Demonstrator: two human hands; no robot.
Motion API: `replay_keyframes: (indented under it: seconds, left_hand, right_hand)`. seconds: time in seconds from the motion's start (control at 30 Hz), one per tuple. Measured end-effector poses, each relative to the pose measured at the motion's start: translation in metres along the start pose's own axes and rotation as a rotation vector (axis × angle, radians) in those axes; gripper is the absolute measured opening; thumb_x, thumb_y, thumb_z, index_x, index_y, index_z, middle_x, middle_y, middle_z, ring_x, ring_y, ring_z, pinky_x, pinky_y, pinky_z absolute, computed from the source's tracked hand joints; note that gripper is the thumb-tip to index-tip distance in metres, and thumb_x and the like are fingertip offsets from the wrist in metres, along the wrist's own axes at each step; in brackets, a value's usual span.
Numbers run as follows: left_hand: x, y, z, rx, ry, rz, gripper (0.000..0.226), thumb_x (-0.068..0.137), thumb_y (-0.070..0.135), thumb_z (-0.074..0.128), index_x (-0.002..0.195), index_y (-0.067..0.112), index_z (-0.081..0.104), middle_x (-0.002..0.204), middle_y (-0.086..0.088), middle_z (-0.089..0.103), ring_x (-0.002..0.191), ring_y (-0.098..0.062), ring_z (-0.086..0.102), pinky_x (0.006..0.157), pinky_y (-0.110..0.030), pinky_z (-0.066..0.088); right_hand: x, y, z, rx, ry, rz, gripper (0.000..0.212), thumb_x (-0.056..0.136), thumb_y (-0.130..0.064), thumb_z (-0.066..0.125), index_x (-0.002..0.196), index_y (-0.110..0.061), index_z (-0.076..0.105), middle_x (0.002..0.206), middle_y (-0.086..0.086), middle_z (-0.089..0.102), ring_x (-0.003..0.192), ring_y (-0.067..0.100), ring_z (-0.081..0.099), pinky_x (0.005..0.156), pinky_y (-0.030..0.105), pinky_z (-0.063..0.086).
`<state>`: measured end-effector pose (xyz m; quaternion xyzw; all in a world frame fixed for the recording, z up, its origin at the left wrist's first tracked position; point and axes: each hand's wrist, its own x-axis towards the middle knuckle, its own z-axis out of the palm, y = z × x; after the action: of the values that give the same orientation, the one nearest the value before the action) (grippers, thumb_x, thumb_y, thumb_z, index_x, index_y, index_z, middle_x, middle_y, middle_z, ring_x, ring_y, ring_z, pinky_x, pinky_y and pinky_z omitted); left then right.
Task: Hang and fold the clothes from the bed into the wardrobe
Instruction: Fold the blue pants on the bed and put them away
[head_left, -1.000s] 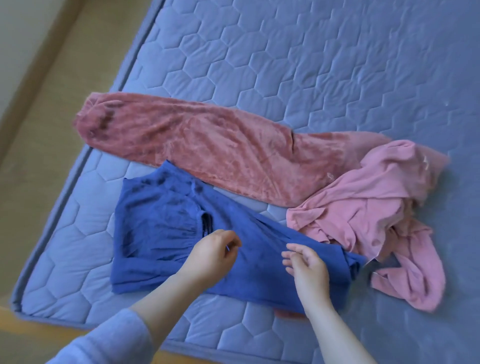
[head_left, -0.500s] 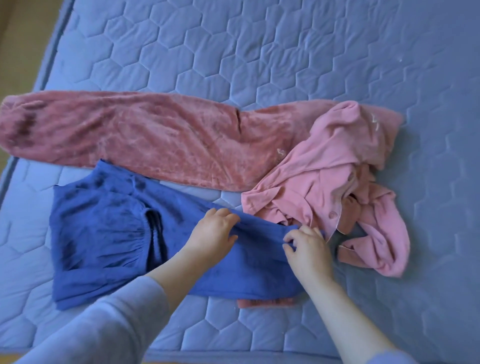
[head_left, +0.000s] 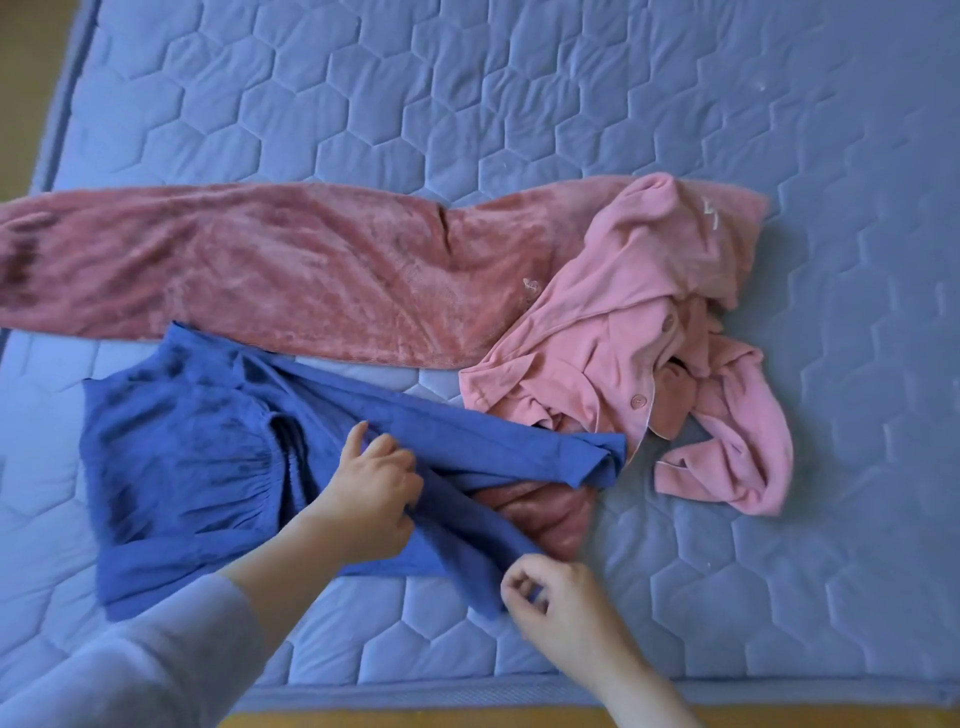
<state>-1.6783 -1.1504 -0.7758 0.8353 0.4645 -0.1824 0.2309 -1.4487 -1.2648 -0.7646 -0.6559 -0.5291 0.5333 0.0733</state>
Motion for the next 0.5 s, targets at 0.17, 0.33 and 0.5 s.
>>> replay_keyframes:
  seconds: [0.17, 0.33, 0.5]
  left_hand:
    - [-0.017, -0.006, 0.007, 0.093, -0.016, -0.05, 0.017, 0.073, 0.011, 0.063, 0.057, 0.014, 0.057, 0.054, 0.003, 0.048, 0.069, -0.022, 0.055, 0.109, -0.066, 0.027]
    - [0.01, 0.002, 0.004, -0.139, 0.188, -0.153, 0.001, 0.081, 0.012, 0.066, 0.08, 0.012, 0.066, 0.074, -0.004, 0.06, 0.075, -0.029, 0.056, 0.088, -0.042, 0.044]
    - [0.053, 0.015, -0.003, -0.064, 0.146, -0.114, 0.036, 0.095, 0.032, 0.05, 0.129, 0.022, 0.052, 0.125, 0.004, 0.051, 0.118, -0.022, 0.045, 0.102, -0.031, 0.029]
  right_hand:
    - [0.009, 0.005, -0.007, -0.103, 0.374, 0.104, 0.015, 0.084, -0.01, 0.064, 0.09, -0.023, 0.068, 0.079, -0.009, 0.068, 0.072, 0.011, 0.064, 0.065, 0.031, 0.052]
    - [0.034, 0.009, -0.037, -0.339, 0.628, -0.003, 0.042, 0.074, -0.002, 0.076, 0.114, -0.007, 0.065, 0.11, 0.008, 0.063, 0.102, 0.03, 0.06, 0.082, 0.037, 0.05]
    - [0.053, 0.017, -0.053, -0.557, 0.545, -0.073, 0.067, 0.064, -0.005, 0.083, 0.127, -0.007, 0.06, 0.113, 0.01, 0.058, 0.1, 0.033, 0.056, 0.087, 0.042, 0.05]
